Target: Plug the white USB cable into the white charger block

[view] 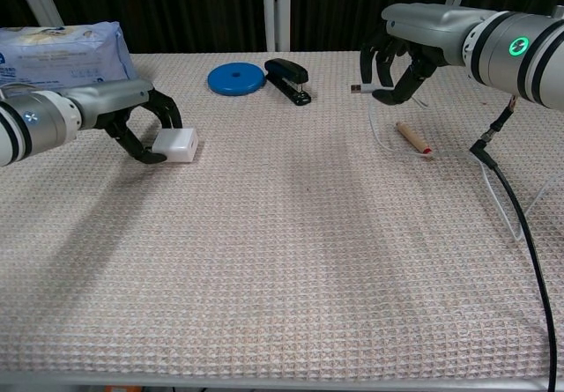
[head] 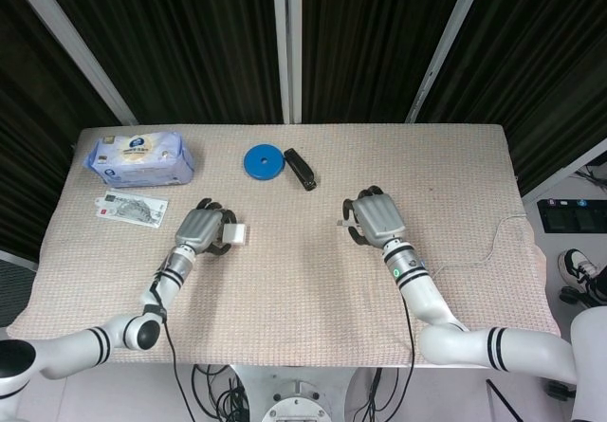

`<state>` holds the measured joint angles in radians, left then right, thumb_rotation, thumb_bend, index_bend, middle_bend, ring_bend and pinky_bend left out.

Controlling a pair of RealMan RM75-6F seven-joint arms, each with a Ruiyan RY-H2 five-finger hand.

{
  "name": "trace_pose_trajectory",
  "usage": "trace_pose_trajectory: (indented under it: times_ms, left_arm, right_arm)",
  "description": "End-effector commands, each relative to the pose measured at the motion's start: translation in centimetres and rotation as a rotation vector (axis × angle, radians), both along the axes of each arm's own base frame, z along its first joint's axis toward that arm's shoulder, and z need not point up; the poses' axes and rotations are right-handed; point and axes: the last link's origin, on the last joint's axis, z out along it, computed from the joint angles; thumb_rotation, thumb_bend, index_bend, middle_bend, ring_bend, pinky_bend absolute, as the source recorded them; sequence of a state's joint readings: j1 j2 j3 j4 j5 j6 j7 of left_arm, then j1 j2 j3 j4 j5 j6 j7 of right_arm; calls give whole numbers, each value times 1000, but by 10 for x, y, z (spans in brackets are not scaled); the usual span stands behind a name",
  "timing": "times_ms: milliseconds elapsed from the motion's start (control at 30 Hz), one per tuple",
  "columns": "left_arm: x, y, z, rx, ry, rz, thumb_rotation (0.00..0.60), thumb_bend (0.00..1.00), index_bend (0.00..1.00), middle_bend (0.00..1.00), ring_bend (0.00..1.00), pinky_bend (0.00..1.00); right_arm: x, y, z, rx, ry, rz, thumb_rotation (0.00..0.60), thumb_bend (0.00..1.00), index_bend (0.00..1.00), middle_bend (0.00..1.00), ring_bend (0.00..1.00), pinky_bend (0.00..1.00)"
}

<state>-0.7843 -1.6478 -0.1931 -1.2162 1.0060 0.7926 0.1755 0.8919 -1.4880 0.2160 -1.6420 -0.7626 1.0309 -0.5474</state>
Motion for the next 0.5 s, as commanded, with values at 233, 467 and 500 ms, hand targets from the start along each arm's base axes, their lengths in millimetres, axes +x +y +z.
trace_pose_trajectory:
  times_ms: [233,467,500]
  left_arm:
    - [7,-1,23,35,-107,-25,600,357,549,528,274,225]
    - [31,-5,39,54,-146,-67,600,363,543,535,276,222]
    - [33,-6,39,52,-141,-73,600,364,543,535,276,221]
  right_arm:
    - [8,2,-2,29,-28,10,600,354,581,583,283,213]
    - [37,2,-19,73,-33,28,600,354,581,583,283,215]
    - [41,2,-22,77,-34,28,600,354,582,583,283,215]
